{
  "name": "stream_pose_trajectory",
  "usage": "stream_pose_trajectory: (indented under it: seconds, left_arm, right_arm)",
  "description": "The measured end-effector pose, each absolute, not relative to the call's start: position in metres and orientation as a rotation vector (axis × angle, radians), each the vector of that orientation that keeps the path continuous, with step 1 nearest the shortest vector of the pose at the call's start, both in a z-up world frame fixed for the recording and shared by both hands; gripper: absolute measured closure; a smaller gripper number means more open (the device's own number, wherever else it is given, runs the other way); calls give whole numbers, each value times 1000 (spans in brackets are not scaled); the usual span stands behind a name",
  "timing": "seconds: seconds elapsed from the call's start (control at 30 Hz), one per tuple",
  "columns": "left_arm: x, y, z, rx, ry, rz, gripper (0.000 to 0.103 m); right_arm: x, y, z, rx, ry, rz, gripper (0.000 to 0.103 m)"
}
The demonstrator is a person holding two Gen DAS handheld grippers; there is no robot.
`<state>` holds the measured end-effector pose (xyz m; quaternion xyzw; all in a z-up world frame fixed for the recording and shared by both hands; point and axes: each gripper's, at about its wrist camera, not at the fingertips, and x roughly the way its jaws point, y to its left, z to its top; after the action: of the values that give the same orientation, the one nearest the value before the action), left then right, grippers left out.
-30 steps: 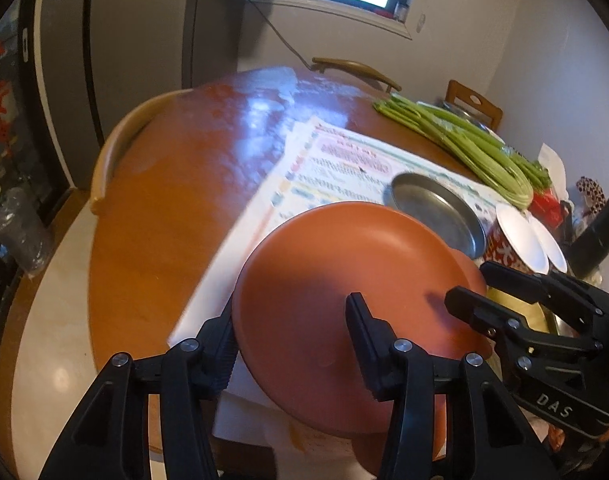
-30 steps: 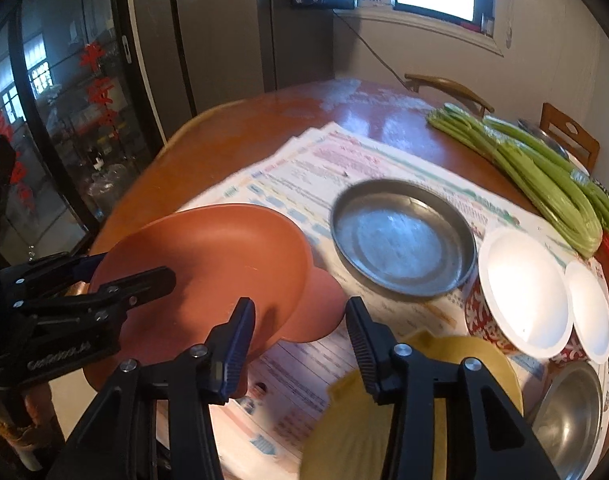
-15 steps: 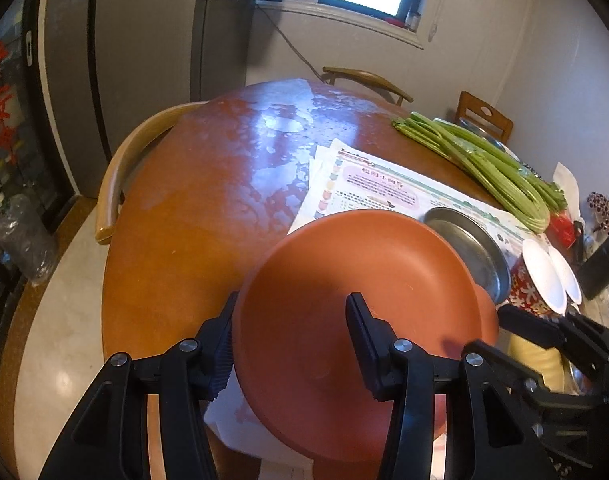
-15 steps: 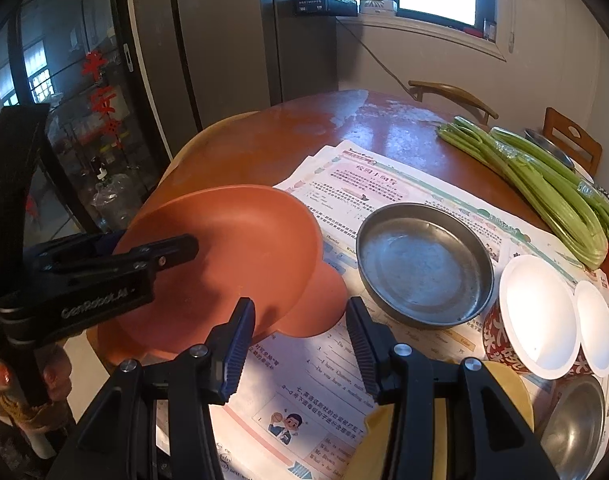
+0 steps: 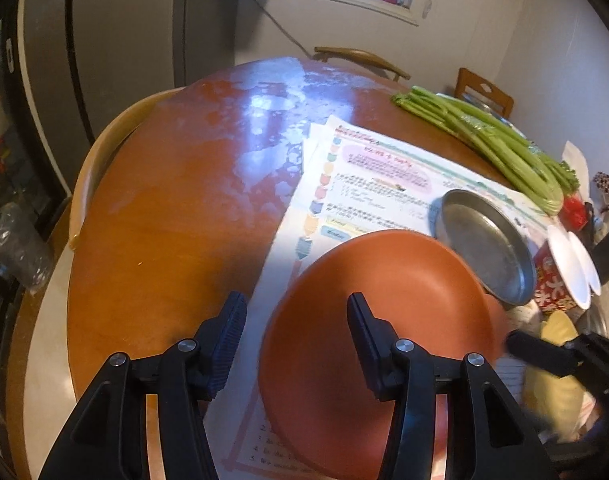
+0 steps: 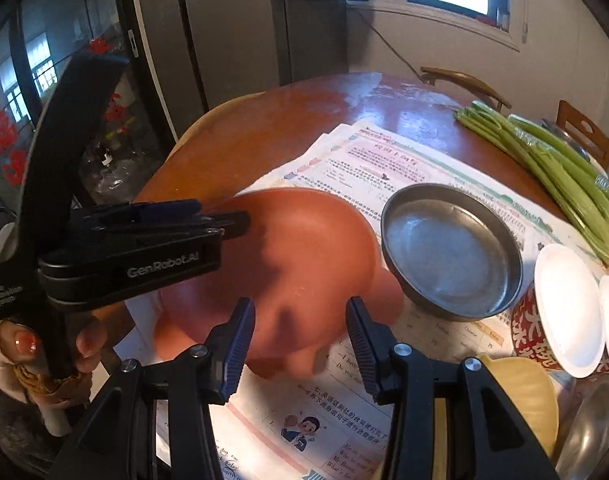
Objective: Organize plates and bowls
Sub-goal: 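Carry the orange plate with the left tool and set it down on the paper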
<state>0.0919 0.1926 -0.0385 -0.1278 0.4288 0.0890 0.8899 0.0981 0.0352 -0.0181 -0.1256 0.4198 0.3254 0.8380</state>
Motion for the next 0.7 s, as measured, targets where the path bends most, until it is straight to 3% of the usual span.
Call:
stream_pose_trajectory:
  seconds: [0.7]
  left_arm:
    - [91, 198, -46, -274, 887, 161, 50]
  right_arm:
    - [119, 32, -36, -258, 959, 616, 54]
